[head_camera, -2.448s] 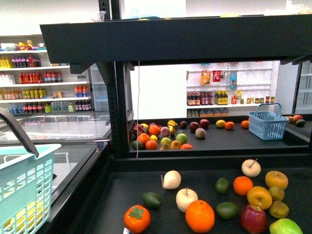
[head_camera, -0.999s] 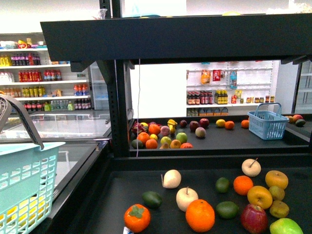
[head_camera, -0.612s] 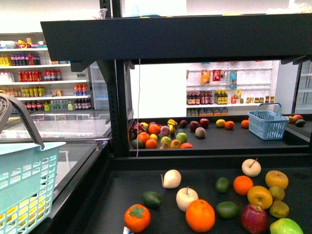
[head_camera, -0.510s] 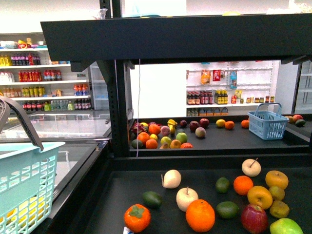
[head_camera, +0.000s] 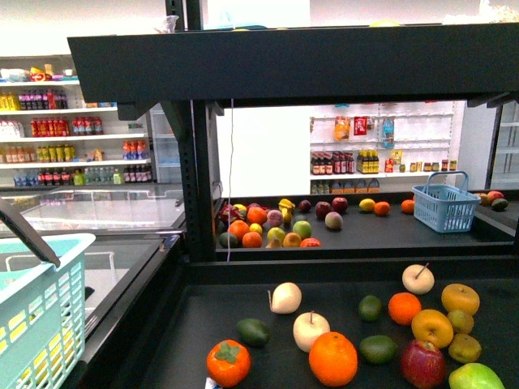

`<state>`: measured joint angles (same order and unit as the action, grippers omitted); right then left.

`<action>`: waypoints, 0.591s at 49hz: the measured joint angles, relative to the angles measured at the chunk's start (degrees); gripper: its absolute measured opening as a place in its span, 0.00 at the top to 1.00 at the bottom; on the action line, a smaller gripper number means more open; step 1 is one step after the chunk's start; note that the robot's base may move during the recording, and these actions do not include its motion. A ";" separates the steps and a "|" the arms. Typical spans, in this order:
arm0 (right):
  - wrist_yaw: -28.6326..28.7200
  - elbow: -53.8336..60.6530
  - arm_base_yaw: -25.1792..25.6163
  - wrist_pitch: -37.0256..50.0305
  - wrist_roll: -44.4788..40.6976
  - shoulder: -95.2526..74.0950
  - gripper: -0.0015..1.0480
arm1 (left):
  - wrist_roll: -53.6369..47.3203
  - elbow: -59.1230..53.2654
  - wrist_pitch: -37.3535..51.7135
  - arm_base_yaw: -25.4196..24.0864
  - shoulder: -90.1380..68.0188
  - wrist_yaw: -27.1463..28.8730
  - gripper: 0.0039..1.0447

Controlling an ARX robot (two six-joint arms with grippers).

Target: Pick lemon from shelf

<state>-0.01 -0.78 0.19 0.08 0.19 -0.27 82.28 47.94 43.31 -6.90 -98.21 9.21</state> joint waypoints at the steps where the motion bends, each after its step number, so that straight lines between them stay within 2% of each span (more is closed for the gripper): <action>1: 0.02 0.00 0.00 0.00 0.00 0.00 0.07 | -0.37 -0.15 -0.02 -0.13 0.11 0.13 0.65; 18: 0.02 0.00 0.00 0.00 0.00 0.00 0.07 | -4.52 -2.08 -4.68 -1.11 2.80 -1.57 0.07; 29: 0.02 0.00 0.00 0.00 0.00 0.00 0.07 | -6.56 -3.13 -9.07 -1.09 6.86 -2.14 0.07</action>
<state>0.01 -0.78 0.19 0.08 0.19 -0.27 75.72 44.82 34.24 -7.99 -91.35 7.07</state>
